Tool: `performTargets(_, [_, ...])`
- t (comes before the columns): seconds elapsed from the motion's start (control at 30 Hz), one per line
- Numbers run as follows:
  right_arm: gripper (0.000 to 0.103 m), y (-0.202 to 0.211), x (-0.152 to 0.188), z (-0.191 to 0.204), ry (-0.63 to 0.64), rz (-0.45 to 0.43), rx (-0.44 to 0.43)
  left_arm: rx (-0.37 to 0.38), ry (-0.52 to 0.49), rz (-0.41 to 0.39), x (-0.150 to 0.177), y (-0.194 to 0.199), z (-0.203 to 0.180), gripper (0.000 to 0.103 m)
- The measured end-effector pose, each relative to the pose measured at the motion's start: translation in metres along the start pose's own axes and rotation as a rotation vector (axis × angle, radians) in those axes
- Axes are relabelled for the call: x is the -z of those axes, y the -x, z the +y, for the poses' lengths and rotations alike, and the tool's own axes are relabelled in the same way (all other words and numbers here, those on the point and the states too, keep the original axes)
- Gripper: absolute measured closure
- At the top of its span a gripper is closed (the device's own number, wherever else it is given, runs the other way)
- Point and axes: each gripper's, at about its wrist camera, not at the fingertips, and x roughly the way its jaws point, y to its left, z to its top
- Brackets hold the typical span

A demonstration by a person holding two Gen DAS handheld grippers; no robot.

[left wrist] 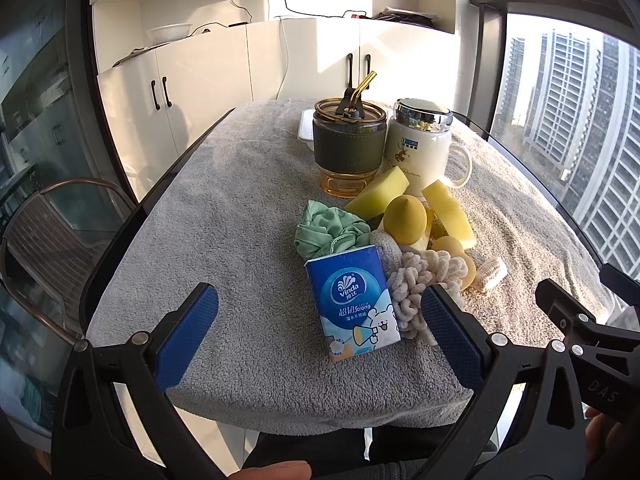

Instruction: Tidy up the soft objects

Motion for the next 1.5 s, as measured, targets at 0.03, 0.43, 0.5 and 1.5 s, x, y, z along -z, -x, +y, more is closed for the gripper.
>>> performTargets(0.03, [0.000, 0.0001, 0.0000, 0.0001, 0.000, 0.000, 0.000, 0.000, 0.000, 0.000, 0.0000, 0.0001, 0.0000, 0.000])
performTargets(0.43, [0.000, -0.0019, 0.0009, 0.0002, 0.001, 0.001, 0.002, 0.000, 0.001, -0.004, -0.0015, 0.0008, 0.0013, 0.000])
performTargets(0.5, [0.000, -0.0017, 0.0003, 0.0002, 0.001, 0.002, 0.001, 0.000, 0.001, -0.003, -0.0016, 0.0009, 0.0013, 0.000])
performTargets(1.5, [0.000, -0.0010, -0.0005, 0.0018, 0.005, 0.005, 0.004, 0.000, 0.003, -0.008, -0.0027, 0.0023, 0.0017, 0.000])
